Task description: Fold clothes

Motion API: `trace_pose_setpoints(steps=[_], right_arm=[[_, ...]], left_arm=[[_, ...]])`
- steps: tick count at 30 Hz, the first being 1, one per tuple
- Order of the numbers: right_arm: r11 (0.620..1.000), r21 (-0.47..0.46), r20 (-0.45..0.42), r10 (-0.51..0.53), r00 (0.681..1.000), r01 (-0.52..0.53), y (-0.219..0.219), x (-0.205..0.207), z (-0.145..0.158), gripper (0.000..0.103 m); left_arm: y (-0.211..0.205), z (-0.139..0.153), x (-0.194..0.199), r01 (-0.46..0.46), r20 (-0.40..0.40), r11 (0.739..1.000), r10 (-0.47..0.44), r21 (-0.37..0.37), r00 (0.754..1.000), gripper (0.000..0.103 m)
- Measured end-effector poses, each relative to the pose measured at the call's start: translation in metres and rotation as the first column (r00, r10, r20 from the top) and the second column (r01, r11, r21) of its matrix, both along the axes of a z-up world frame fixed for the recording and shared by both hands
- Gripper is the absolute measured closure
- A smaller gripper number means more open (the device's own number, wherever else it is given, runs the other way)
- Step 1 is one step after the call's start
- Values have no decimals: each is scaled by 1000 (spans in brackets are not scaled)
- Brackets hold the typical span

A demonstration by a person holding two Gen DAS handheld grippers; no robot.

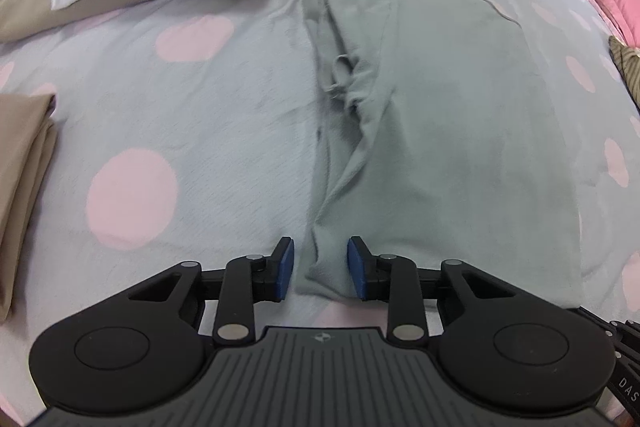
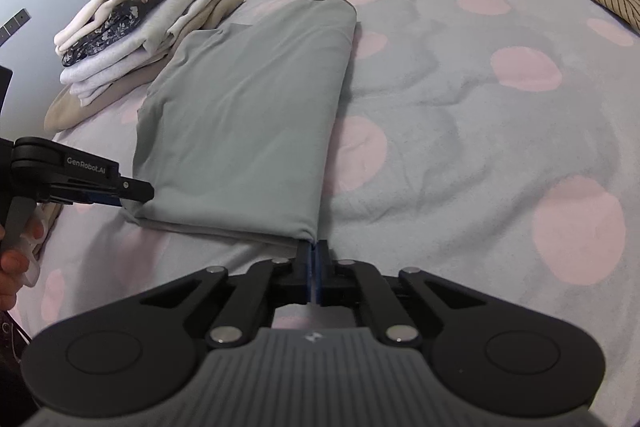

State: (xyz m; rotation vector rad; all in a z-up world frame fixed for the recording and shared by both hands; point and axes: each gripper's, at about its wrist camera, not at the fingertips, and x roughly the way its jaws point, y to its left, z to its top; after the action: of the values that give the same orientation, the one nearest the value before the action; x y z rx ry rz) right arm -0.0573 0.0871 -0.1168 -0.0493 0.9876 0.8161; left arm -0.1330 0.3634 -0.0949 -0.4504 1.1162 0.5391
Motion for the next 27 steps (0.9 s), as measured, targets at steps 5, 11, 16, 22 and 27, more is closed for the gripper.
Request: trace_pose_setpoints(steps=[5,11,16,22,27], right_arm=[[1000,9,-13,-23,1000,23,-12,2,4,102],[994,69,-54,-77,996,81,-24,14,8,75],[981,149,-133,-105,986,125,-26,27,8,67],[969,175,-225,-132,965,173,-22,42,-2,66],[963,188,-281,-135,950,193,-18,49,-15,66]], left_arm=[[7,10,-21,-75,-4,997,75,2,997,75],[22,21,-47,-176,90,981,183,-78,979,76],[29,21,-49,-201,195,949,251,-243,948,58],[30,0,-35,-220,140,924,274,-313,951,58],[26,-12,-27,-220,96,929,259,-298,961,59]])
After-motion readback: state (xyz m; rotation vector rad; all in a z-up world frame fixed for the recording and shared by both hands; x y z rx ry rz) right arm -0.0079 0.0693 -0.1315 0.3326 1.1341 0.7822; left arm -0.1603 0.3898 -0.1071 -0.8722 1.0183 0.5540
